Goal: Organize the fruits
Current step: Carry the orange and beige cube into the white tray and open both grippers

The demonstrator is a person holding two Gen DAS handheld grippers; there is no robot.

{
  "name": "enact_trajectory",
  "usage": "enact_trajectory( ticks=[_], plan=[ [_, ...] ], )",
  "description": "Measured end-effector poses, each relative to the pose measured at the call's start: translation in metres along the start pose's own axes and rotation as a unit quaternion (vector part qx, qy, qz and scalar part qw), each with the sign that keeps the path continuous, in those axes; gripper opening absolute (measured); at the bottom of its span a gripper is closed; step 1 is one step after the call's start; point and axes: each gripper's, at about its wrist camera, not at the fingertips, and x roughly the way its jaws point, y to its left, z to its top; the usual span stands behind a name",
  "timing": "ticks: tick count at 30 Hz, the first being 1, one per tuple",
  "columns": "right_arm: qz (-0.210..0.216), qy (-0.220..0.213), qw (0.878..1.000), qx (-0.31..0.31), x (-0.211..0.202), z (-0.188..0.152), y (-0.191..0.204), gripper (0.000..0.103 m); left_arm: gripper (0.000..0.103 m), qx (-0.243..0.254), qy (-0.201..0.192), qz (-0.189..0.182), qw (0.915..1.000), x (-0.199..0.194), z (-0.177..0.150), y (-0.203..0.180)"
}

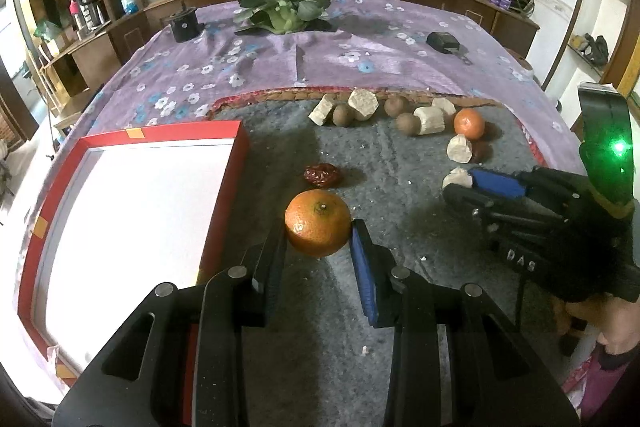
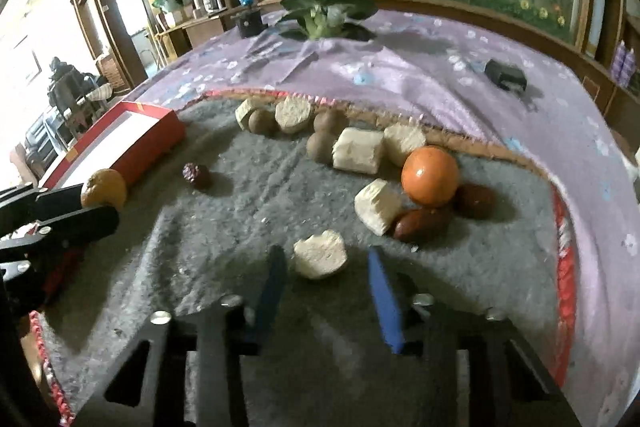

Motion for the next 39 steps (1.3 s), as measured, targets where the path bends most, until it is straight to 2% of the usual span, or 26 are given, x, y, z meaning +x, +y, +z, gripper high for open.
enact_trajectory(
  ticks=[8,16,28,39],
  plan=[
    [0.008,-0.007,1.000,-0.003,-0.020,-0.009,0.009,0.025,0.031,-0.011,-0.001,0.006,0.9999,-0.004,-0.003,0.005],
    [0.032,-0.029,0.999,-0.018,-0.039,-0.005,0.044,0.025,0.031,-0.023,-0.012,0.025,0.9993,-0.019,-0.005,0.019],
    [0.064,-0.034,0.995,-0.068,-0.037,0.017,0.103,0.025,0.031,-0.064,-0.013,0.056,0.9963,-0.029,-0.010,0.073],
    [0.093,-0.033,0.989,-0.106,-0.020,0.048,0.150,0.025,0.032,-0.107,0.000,0.085,0.9906,-0.016,-0.006,0.128]
  ],
)
